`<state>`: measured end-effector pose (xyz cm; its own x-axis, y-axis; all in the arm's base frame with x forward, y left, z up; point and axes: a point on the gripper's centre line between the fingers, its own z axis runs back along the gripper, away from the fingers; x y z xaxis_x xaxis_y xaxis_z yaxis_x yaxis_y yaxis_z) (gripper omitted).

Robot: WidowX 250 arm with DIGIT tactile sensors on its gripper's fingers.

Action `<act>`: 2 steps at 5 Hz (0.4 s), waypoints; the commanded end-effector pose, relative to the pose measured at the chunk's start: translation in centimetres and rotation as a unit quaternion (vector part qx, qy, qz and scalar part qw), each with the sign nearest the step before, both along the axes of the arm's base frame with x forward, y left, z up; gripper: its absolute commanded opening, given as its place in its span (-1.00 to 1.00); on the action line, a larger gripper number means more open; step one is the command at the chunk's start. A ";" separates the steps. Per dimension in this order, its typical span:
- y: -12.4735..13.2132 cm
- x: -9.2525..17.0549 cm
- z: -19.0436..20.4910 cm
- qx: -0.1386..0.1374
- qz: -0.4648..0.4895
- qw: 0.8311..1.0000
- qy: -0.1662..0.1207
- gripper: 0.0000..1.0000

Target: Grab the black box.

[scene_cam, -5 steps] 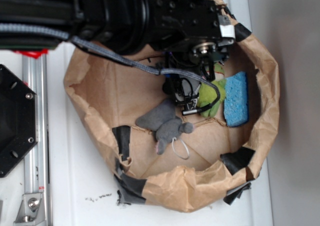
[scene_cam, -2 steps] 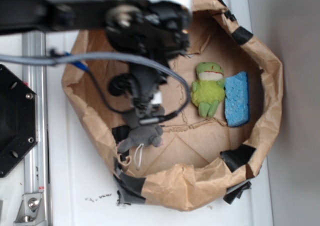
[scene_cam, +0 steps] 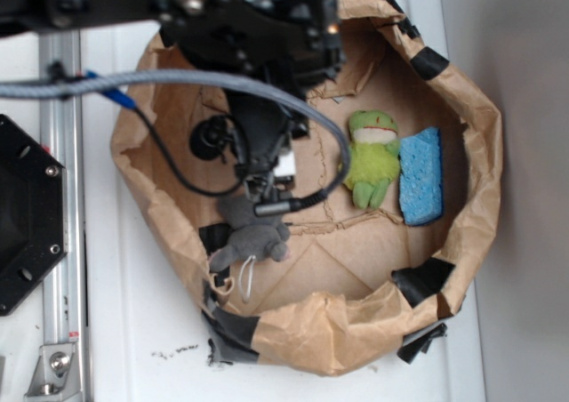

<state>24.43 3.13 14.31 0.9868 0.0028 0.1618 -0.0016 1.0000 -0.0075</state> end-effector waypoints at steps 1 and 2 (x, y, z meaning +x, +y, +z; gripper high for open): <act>-0.9 1.4 0.5 0.005 -0.070 0.996 -0.050 -1.00; -1.2 1.2 0.3 0.002 -0.070 0.995 -0.070 -1.00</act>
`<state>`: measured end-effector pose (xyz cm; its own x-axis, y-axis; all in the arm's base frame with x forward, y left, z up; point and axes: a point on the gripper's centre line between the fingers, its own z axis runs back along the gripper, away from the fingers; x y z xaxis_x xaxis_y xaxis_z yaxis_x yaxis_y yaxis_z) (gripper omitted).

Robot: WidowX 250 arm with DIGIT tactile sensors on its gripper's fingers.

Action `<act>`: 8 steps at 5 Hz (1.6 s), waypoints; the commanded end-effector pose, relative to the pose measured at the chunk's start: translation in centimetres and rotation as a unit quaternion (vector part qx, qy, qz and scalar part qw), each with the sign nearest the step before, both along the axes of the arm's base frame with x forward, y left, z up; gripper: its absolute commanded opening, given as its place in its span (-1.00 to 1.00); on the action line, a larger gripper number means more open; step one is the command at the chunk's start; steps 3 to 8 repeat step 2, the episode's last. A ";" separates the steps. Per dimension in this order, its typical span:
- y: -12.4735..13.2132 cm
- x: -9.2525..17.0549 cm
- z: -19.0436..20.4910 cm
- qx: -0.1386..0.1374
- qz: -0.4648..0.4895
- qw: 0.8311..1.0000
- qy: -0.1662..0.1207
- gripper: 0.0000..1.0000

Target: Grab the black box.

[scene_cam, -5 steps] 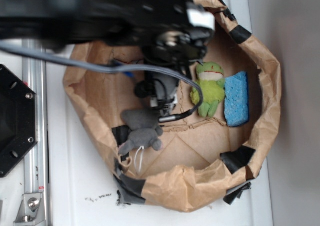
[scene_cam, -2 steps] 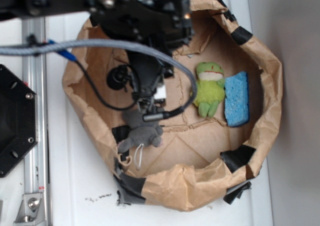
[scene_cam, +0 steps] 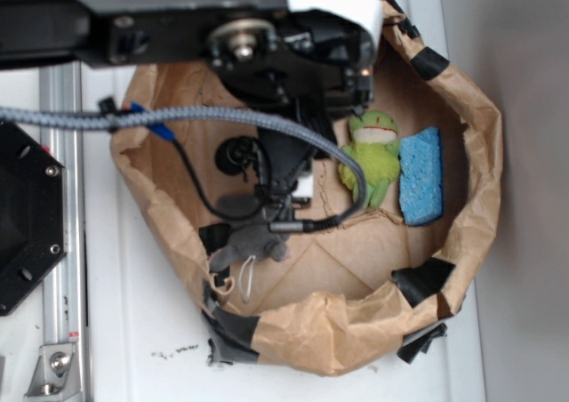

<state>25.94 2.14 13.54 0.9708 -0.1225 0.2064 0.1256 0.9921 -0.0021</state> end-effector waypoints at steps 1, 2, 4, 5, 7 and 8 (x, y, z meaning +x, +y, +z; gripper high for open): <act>-0.4 -0.6 1.1 -0.004 -0.005 0.998 -0.059 -1.00; -0.3 -0.5 0.9 0.005 -0.019 0.999 -0.050 -1.00; -0.3 -0.5 0.9 0.005 -0.019 0.999 -0.050 -1.00; -0.3 -0.5 0.9 0.005 -0.019 0.999 -0.050 -1.00; -0.3 -0.5 0.9 0.005 -0.019 0.999 -0.050 -1.00; -0.3 -0.5 0.9 0.005 -0.019 0.999 -0.050 -1.00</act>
